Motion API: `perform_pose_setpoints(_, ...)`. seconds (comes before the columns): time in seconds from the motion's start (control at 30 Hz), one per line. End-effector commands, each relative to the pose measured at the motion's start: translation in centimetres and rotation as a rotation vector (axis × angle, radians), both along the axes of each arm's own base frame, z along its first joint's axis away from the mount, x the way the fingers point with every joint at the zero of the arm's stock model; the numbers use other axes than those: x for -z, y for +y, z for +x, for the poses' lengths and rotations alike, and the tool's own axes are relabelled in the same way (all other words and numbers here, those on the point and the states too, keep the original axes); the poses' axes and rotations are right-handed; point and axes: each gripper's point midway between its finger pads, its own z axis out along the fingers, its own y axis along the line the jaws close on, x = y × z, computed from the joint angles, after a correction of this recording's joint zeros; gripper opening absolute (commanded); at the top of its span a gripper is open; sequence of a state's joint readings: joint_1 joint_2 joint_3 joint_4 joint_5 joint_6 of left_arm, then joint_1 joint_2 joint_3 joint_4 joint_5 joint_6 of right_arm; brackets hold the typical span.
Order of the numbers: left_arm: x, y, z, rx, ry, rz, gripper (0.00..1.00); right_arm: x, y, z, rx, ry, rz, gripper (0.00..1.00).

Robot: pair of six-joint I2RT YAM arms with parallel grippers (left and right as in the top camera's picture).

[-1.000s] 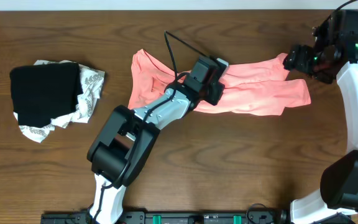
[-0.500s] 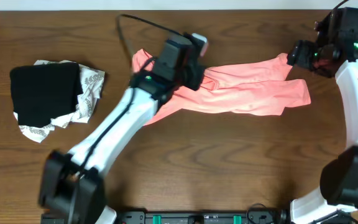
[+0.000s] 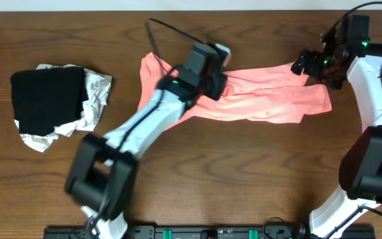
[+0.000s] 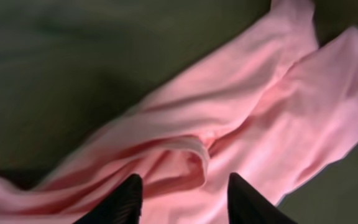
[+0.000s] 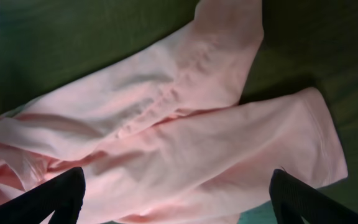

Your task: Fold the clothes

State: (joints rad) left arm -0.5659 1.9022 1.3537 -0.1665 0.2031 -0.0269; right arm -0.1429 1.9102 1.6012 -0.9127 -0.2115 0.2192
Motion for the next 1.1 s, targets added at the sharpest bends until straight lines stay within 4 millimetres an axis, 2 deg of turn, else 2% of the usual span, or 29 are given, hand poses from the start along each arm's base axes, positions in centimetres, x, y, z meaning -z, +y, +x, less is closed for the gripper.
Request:
perform_pose_setpoints(0.0, 3.1, -1.3, 0.0, 0.016, 0.028, 0.018, 0.49, -1.2, -0.2, -0.6, 0.010, -0.009, 0.013, 0.91)
perform_pose_setpoints(0.17, 6.5, -2.0, 0.0, 0.027, 0.061, 0.040, 0.49, -2.6, -0.3, -1.4, 0.010, -0.017, 0.015, 0.94)
perform_pose_setpoints(0.43, 8.0, -3.2, 0.0, 0.046, 0.049, 0.034, 0.48, -7.5, -0.2, -2.3, -0.011, -0.134, -0.009, 0.96)
perform_pose_setpoints(0.67, 10.7, -3.2, -0.2, 0.048, 0.080, 0.054, 0.25, -11.0, -0.9, -3.2, 0.011, -0.219, -0.069, 0.97)
perform_pose_setpoints(0.73, 10.8, -3.1, -0.3, 0.048, 0.086, 0.059, 0.19, -11.7, -1.3, -3.5, 0.023, -0.234, -0.094, 0.98)
perform_pose_setpoints(0.77, 10.6, -3.2, -0.2, 0.048, 0.083, 0.057, 0.08, -12.0, -1.4, -3.6, 0.025, -0.239, -0.099, 0.98)
perform_pose_setpoints(0.8, 10.2, -3.2, -0.1, 0.047, 0.076, 0.052, 0.06, -12.1, -1.4, -3.7, 0.026, -0.243, -0.102, 0.98)
perform_pose_setpoints(0.9, 8.6, -3.3, 0.1, 0.046, 0.059, 0.041, 0.05, -12.2, -1.4, -3.7, 0.026, -0.246, -0.102, 0.99)
perform_pose_setpoints(1.07, 2.9, -3.0, 0.1, 0.045, 0.012, 0.016, 0.06, -11.8, -1.4, -3.6, 0.027, -0.235, -0.103, 0.99)
